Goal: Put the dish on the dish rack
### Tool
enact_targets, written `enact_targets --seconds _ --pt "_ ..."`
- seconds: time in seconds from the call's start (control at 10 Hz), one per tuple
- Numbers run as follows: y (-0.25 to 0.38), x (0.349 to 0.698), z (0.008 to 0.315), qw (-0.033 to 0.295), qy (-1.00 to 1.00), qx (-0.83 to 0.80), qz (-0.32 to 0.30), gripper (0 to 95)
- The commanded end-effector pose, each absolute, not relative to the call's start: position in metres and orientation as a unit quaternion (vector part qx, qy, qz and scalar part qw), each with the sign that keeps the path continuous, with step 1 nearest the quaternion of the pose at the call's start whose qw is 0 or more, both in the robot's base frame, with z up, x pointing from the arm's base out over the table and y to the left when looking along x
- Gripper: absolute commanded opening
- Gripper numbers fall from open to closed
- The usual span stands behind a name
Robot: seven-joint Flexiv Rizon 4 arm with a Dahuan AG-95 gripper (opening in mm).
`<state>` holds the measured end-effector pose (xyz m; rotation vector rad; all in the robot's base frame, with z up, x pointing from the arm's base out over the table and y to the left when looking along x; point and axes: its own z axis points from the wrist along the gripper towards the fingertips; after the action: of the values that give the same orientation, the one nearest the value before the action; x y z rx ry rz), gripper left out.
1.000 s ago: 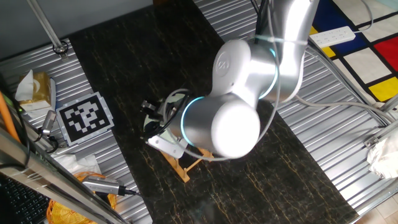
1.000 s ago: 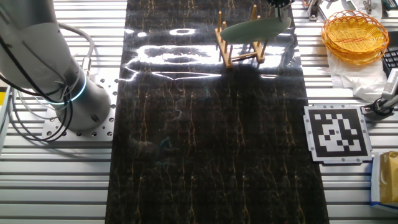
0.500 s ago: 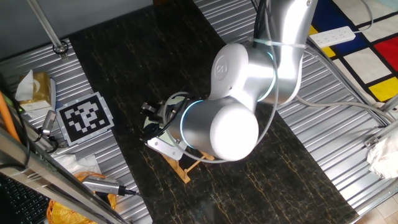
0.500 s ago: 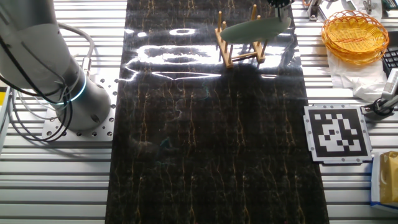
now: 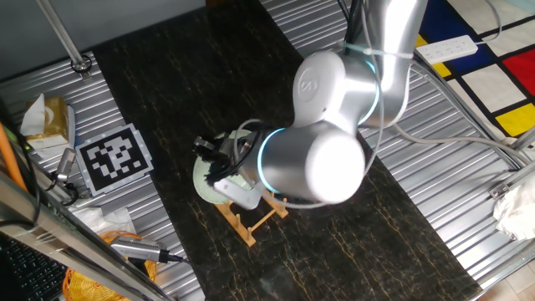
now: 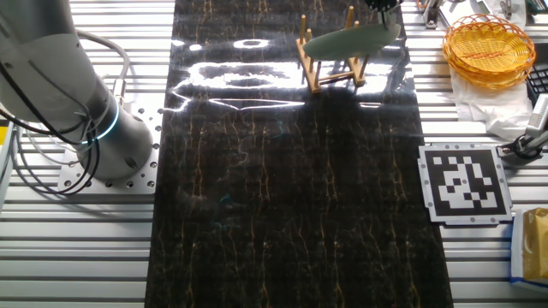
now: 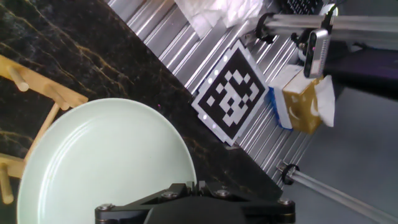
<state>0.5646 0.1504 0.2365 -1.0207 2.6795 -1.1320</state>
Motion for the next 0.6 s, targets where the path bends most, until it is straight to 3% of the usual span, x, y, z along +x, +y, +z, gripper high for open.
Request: enact_targets --seconds 0.1,0.6 --pt "0.1562 0.5684 0.2331 0.026 0.871 -0.326 -0.367 0.0" --pt "0.1589 0.5697 0.2322 0.026 0.873 -0.322 -0.365 0.0"
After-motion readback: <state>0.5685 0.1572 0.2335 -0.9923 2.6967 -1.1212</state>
